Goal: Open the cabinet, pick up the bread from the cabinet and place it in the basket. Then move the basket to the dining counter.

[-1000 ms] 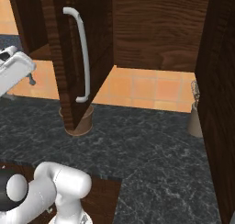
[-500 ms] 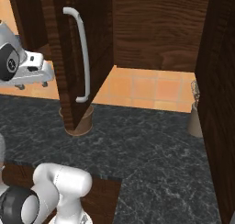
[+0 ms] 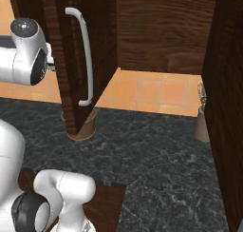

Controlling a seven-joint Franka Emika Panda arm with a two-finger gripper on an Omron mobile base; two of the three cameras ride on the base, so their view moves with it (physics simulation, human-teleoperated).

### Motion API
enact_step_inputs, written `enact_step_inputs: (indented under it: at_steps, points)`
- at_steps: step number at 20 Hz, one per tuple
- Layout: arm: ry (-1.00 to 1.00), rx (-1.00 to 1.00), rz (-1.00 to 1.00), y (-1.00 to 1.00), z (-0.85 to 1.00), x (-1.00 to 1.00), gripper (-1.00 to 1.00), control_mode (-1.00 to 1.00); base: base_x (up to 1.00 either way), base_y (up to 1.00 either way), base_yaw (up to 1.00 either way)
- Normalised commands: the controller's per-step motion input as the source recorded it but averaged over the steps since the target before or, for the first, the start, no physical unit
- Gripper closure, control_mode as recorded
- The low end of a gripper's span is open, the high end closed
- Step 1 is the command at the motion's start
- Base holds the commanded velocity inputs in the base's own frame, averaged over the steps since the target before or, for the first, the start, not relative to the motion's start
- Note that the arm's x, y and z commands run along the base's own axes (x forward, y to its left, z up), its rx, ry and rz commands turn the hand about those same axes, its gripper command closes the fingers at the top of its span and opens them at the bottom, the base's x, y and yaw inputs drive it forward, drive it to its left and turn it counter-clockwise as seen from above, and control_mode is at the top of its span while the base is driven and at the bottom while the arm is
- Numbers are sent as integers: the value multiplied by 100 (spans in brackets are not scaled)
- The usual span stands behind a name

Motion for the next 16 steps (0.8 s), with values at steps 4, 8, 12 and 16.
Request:
enact_step_inputs:
  at_steps: [4,8,12,16]
  points:
    - [-23,10,18,3,77,63,-100,-100,0,0,0]
    - [-1,-2,11,10,16,43,-100,-100,0,0,0]
    - [-3,0,0,0,-2,0,-100,-100,0,0,0]
    - [-1,-1,0,14,-1,33,-100,-100,0,0,0]
